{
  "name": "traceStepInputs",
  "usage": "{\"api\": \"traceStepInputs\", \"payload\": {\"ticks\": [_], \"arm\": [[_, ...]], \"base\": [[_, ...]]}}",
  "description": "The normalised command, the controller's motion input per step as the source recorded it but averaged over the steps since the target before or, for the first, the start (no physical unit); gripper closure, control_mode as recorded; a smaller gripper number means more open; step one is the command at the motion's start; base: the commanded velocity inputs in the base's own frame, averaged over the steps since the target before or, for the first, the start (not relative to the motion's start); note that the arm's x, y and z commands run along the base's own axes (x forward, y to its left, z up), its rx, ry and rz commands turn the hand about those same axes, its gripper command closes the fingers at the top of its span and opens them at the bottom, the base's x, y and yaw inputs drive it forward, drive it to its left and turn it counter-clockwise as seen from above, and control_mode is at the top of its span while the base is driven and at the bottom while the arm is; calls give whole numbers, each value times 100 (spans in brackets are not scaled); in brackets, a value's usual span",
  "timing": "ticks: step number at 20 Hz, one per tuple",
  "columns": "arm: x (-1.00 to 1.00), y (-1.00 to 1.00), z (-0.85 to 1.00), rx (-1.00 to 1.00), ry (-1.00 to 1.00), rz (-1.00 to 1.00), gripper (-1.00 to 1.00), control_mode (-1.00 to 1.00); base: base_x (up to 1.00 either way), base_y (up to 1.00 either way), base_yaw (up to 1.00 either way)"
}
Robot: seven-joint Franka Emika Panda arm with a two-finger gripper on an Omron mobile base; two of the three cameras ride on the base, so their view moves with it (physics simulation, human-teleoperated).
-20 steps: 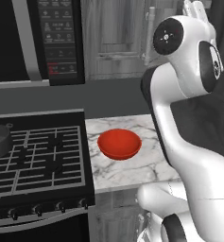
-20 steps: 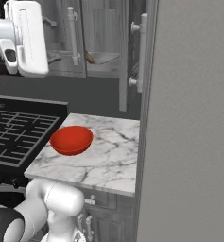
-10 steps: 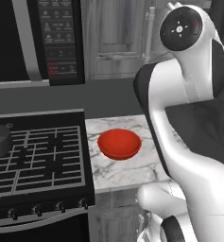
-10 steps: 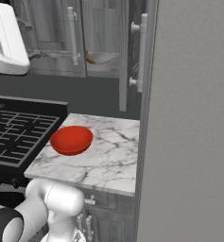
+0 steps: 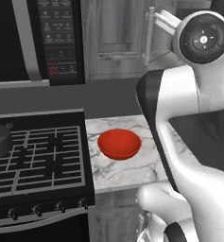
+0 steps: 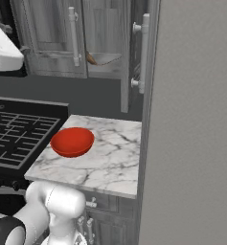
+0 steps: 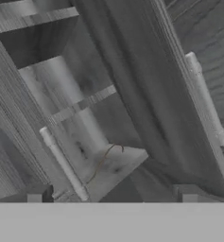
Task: Open the cabinet and move the ladle to the pot. Then close the cabinet.
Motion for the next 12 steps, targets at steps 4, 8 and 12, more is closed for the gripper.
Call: {"api": "traceStepInputs", "payload": {"ticks": [4, 8, 12], "arm": [[0, 41, -33, -23, 0, 30, -100, -100], [0, 43, -25, -20, -9, 29, -100, -100], [14, 17, 2, -21, -10, 25, -100, -100]], "base": [[0, 0, 0], [0, 0, 0], [0, 0, 0]]}}
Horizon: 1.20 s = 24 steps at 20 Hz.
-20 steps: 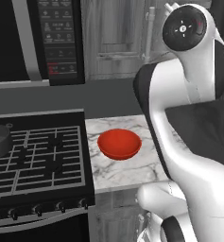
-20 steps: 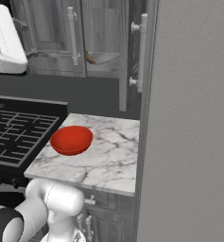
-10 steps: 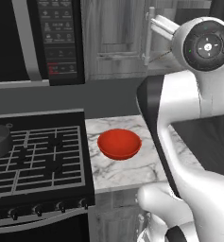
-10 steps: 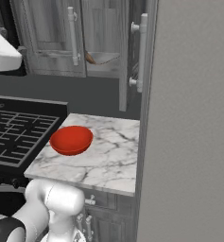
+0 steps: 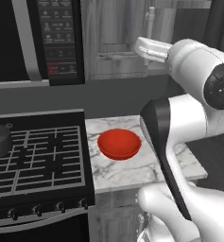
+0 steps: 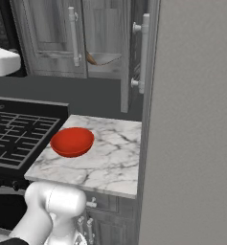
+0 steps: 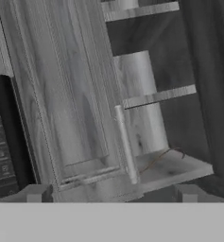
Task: Open the cabinet and move the ladle to the pot. Then close the cabinet.
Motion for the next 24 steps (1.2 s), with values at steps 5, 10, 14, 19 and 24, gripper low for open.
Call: {"api": "traceStepInputs", "payload": {"ticks": [5, 10, 14, 19, 24], "arm": [[19, 17, 4, -27, -11, 17, -100, -100], [16, 15, 1, -19, -7, 2, -100, -100], [31, 18, 0, -4, 0, 0, -100, -100], [27, 10, 0, 0, 2, 0, -100, -100], [27, -4, 0, 3, 4, 2, -100, -100]], "base": [[0, 0, 0], [0, 0, 0], [0, 0, 0], [0, 0, 0], [0, 0, 0]]}}
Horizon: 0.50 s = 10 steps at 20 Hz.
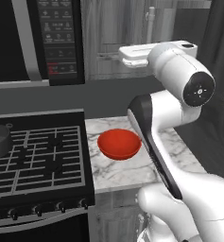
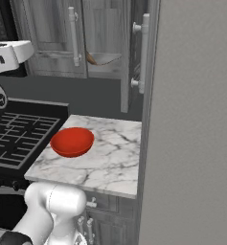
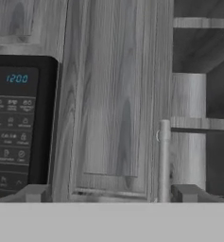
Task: Open the cabinet and move the ladle to the pot. Then close the cabinet.
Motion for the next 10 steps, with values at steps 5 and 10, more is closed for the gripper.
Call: {"api": "traceStepInputs", "payload": {"ticks": [5, 10], "arm": [[36, -7, -3, 1, 0, 7, -100, -100], [23, -10, -6, 0, 0, 6, -100, -100]], "base": [[0, 0, 0], [0, 0, 0]]}}
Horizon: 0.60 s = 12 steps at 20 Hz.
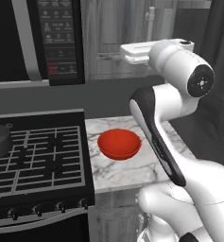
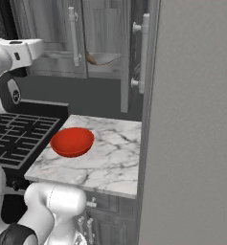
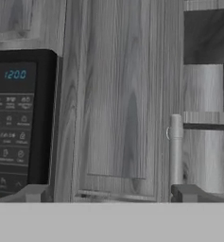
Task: Open the cabinet and move the ladle to the pot. Then close the cabinet.
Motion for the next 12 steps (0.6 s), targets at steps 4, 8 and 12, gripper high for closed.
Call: {"api": "traceStepInputs", "payload": {"ticks": [4, 8, 12], "arm": [[15, -15, -11, 0, 0, 3, -100, -100], [21, -11, -10, 0, 0, 0, -100, -100], [28, -1, -5, 0, 0, 0, -100, -100]], "base": [[0, 0, 0], [0, 0, 0], [0, 0, 0]]}}
